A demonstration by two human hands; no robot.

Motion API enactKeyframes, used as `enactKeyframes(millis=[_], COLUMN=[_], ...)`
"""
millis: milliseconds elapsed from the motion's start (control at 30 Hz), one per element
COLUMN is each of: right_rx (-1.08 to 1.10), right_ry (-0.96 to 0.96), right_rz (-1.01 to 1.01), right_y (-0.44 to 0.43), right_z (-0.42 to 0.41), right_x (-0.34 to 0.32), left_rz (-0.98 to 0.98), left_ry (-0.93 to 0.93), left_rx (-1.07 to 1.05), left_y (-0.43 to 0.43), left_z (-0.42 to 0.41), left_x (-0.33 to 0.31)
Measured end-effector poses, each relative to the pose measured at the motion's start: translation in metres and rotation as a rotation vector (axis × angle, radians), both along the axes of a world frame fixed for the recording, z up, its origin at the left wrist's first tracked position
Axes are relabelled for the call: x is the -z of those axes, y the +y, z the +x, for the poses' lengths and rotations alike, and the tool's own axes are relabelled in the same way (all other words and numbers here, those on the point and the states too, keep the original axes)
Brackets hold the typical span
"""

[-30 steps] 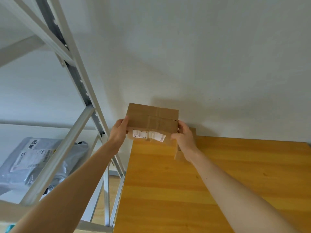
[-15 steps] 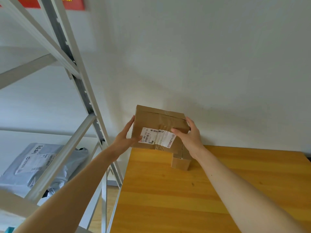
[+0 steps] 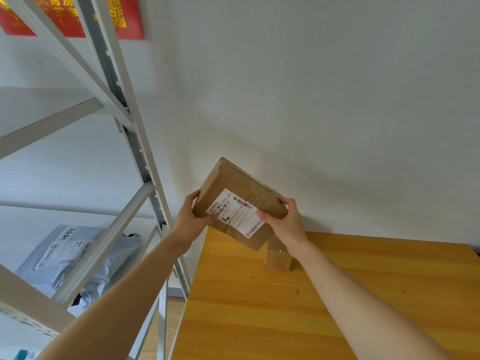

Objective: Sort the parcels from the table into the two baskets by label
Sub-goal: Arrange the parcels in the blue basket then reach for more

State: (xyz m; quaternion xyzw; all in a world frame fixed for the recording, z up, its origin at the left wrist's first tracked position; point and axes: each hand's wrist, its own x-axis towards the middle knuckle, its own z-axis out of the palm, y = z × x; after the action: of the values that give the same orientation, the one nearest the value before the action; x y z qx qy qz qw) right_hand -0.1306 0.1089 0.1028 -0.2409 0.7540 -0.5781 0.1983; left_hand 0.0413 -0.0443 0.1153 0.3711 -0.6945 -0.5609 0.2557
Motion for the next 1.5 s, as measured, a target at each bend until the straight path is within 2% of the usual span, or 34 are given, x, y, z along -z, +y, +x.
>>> enactKeyframes(millis=[67, 200, 333, 467, 667, 1233, 1500], right_rx=[-0.009, -0.067, -0.119, -0.253, -0.29, -0.445, -0.396], right_ry=[0.028, -0.015, 0.036, 0.053, 0.021, 0.009, -0.002], right_rz=[0.039, 0.031, -0.007, 0.04, 0.04, -0.048, -0.058], right_y=[-0.001, -0.002, -0.003, -0.004, 0.006, 0.042, 0.061], right_z=[0.001, 0.011, 0.02, 0.029, 0.03, 0.037, 0.047], right_x=[-0.001, -0.002, -0.01, -0.013, -0.014, -0.015, -0.016], left_rz=[0.018, 0.188, 0.163, 0.248, 0.194, 0.176, 0.139], left_ry=[0.064, 0.197, 0.168, 0.184, 0.115, 0.111, 0.096], left_rx=[0.002, -0.08, -0.026, 0.016, -0.046, -0.098, -0.081], left_y=[0.001, 0.0, 0.002, 0.008, 0.017, 0.067, 0.078], left_z=[0.001, 0.002, 0.003, 0.006, 0.012, 0.043, 0.047], left_x=[-0.002, -0.006, -0.004, 0.0, -0.002, -0.008, -0.002])
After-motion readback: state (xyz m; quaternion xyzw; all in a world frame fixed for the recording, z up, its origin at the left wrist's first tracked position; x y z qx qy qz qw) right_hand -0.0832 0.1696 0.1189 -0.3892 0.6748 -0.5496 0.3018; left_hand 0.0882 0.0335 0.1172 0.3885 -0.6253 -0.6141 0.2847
